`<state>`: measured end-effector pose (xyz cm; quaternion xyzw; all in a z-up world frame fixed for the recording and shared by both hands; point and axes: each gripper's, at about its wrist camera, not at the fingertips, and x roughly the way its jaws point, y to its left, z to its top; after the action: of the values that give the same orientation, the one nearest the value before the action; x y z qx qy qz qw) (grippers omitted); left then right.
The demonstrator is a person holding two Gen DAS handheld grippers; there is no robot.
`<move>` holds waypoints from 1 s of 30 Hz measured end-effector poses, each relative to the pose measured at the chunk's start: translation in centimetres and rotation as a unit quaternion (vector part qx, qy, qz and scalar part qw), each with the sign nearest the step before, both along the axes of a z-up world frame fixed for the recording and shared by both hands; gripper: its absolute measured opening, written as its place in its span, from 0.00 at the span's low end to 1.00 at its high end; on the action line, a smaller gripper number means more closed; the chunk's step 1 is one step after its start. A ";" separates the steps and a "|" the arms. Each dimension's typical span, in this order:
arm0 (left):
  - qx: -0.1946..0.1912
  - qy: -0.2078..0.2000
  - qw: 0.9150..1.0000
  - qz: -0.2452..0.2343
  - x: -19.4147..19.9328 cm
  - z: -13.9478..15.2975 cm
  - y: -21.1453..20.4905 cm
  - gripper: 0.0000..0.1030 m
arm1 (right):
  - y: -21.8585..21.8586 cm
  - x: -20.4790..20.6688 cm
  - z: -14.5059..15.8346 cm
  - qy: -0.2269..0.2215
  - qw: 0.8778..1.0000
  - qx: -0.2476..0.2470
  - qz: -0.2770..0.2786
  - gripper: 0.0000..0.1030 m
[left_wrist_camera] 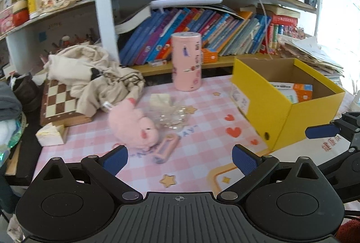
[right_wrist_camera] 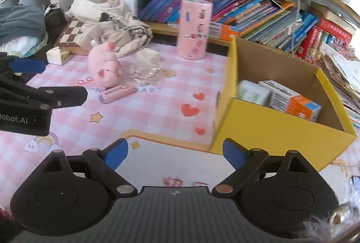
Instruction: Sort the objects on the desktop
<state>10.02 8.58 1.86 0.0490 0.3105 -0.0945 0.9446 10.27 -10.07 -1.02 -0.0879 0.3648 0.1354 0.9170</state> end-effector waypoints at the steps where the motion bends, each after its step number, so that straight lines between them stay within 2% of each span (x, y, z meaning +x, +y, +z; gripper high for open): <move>1: -0.002 0.000 1.000 0.003 0.0 0.0 0.5 0.98 | 0.5 0.1 0.0 0.001 1.000 -0.002 0.003 0.89; 18: -0.045 -0.005 0.997 0.063 2.1 -1.3 6.6 0.98 | 6.2 2.5 -0.6 -0.012 0.996 -0.059 0.059 0.89; 22: -0.059 0.003 0.994 0.087 3.2 -1.9 7.8 0.98 | 6.8 3.7 -1.0 -0.001 0.996 -0.057 0.063 0.89; 30: -0.061 0.024 0.992 0.108 5.0 -3.4 9.4 0.98 | 8.2 6.0 -2.2 0.031 0.996 -0.048 0.068 0.89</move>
<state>15.00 18.02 -1.52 -0.0446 0.3306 -0.0116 0.9426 16.27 -1.91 -3.26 -0.1526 0.3921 0.1825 0.8886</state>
